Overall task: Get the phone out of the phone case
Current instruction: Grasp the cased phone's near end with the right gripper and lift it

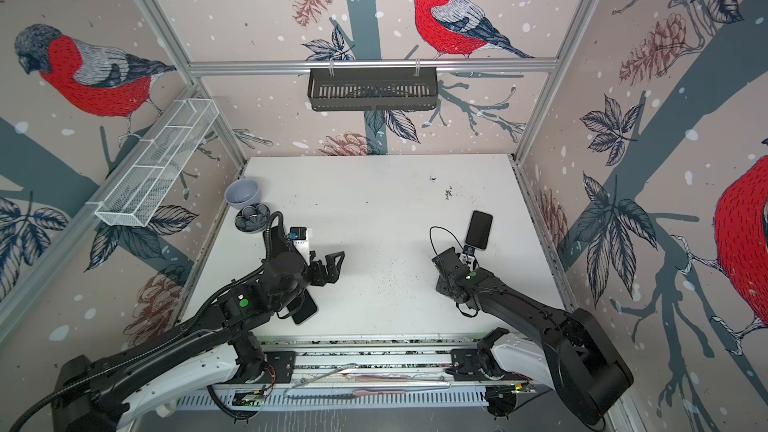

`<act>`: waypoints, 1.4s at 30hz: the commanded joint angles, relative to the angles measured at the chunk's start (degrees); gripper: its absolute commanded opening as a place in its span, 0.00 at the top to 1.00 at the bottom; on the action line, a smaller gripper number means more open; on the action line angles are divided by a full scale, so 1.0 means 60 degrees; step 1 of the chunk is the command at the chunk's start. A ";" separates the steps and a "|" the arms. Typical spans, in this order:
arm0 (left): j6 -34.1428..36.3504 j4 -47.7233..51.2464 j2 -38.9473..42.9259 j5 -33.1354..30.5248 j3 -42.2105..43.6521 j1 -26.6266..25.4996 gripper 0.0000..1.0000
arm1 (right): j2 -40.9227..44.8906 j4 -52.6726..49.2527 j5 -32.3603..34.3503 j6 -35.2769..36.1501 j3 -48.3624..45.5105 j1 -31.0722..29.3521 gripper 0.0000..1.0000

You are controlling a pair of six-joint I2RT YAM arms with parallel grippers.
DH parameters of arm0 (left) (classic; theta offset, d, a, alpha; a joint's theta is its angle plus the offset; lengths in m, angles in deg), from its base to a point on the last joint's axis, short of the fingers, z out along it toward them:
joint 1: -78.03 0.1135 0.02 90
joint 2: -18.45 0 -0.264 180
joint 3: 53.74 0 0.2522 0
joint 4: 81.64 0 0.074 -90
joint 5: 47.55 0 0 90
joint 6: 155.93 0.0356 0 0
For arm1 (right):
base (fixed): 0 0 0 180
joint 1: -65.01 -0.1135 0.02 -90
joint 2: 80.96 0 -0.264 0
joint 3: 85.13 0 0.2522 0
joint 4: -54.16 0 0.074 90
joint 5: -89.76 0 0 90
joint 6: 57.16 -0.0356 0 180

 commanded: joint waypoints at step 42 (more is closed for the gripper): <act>-0.1309 -0.6778 -0.5804 0.5150 -0.1710 0.0671 0.03 | 0.1910 0.5892 0.2812 0.2498 -0.0638 -0.4544 0.49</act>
